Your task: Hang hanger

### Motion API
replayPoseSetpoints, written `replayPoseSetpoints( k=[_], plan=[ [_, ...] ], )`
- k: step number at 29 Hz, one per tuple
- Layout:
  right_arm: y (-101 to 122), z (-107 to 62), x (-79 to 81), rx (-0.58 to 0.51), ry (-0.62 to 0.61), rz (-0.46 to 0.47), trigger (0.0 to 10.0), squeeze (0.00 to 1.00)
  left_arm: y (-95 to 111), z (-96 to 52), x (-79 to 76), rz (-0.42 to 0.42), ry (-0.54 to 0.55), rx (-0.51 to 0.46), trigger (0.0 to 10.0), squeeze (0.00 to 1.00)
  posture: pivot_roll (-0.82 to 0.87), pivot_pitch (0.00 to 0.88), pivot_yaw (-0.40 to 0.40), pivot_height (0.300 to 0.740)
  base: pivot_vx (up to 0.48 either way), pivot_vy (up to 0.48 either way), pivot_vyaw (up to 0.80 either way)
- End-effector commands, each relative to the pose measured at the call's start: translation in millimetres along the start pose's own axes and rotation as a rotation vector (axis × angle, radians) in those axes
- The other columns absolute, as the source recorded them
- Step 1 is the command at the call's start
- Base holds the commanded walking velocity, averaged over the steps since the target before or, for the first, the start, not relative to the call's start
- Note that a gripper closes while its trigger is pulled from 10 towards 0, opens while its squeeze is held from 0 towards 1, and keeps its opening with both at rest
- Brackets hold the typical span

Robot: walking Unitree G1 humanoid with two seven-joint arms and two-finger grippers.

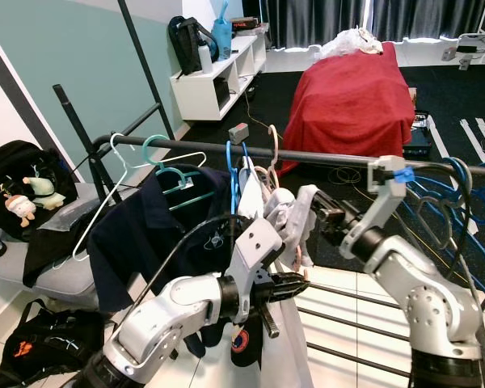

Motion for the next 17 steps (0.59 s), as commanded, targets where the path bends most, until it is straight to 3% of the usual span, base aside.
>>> replayPoseSetpoints(
  k=[1, 2, 3, 6, 10, 11, 12, 13, 14, 15, 17],
  plan=[
    [-10.5, 1.2, 18.8, 0.061, 0.104, -0.003, 0.0, 0.00, 3.0, 2.2, 0.7, 0.024, 0.008, -0.017, 0.0, 0.00, -0.17, 0.000, 0.096, 0.710, 0.000, 0.000, 0.00],
    [-10.5, 1.2, 18.8, 0.061, 0.104, -0.003, 0.0, 0.00, 3.0, 2.2, 0.7, 0.024, 0.008, -0.017, 0.0, 0.00, -0.17, 0.000, 0.096, 0.710, 0.000, 0.000, 0.00],
    [-24.7, -5.1, 34.9, 0.137, 0.218, -0.007, 0.0, 0.00, 4.0, 3.9, 1.7, 0.023, 0.017, -0.023, 0.0, 0.00, -0.18, 0.000, 0.098, 0.710, 0.000, 0.000, 0.00],
    [-34.9, -12.7, 44.7, 0.193, 0.285, -0.013, 0.0, 0.00, 5.4, 5.2, 3.2, 0.023, 0.026, -0.030, 0.0, 0.00, -0.18, 0.000, 0.099, 0.710, 0.000, 0.000, 0.00],
    [-48.6, -29.1, 45.4, 0.303, 0.277, -0.059, 0.0, 0.00, 6.9, 5.9, 5.3, 0.023, 0.035, -0.037, 0.0, 0.00, -0.18, 0.000, 0.102, 0.710, 0.000, 0.000, 0.00],
    [-52.6, -37.8, 42.4, 0.353, 0.248, -0.087, 0.0, 0.00, 6.7, 5.2, 6.2, 0.026, 0.039, -0.035, 3.1, 0.00, -0.18, 0.000, 0.102, 0.710, 0.000, 0.000, 0.00],
    [-52.6, -37.8, 42.4, 0.353, 0.248, -0.087, 0.0, 0.00, 6.7, 5.2, 6.2, 0.026, 0.039, -0.035, 3.1, 0.00, -0.18, 0.000, 0.102, 0.710, 0.000, 0.000, 0.00],
    [-55.5, -46.2, 36.7, 0.401, 0.201, -0.121, 0.0, 0.00, 5.7, 3.6, 7.9, 0.028, 0.045, -0.030, 8.2, 0.00, -0.19, 0.000, 0.102, 0.710, 0.000, 0.000, 0.00],
    [-56.5, -53.7, 30.3, 0.430, 0.153, -0.142, 0.0, 0.00, 3.8, 1.1, 10.4, 0.029, 0.055, -0.022, 10.0, 0.17, -0.19, 0.000, 0.102, 0.710, 0.000, 0.000, 0.00],
    [-56.4, -60.0, 24.1, 0.447, 0.109, -0.153, 0.0, 0.00, 1.3, -2.6, 13.8, 0.023, 0.068, -0.013, 10.0, 1.00, -0.19, 0.000, 0.103, 0.710, 0.000, 0.000, 0.00],
    [-56.4, -60.0, 24.1, 0.447, 0.109, -0.153, 0.0, 0.00, 1.3, -2.6, 13.8, 0.023, 0.068, -0.013, 10.0, 1.00, -0.19, 0.000, 0.103, 0.710, 0.000, 0.000, 0.00]
  ],
)
Point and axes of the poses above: a point about 5 cm out from each wrist's last joint towards the gripper, its own z axis pointing out of the wrist towards the gripper, its own y axis along the axis of the wrist's last joint, x = y × z, the point moved 2 cm from there along z, pointing out of the wrist towards the gripper, and after that the axes turned 15 degrees about z, right-handed, at the moved point
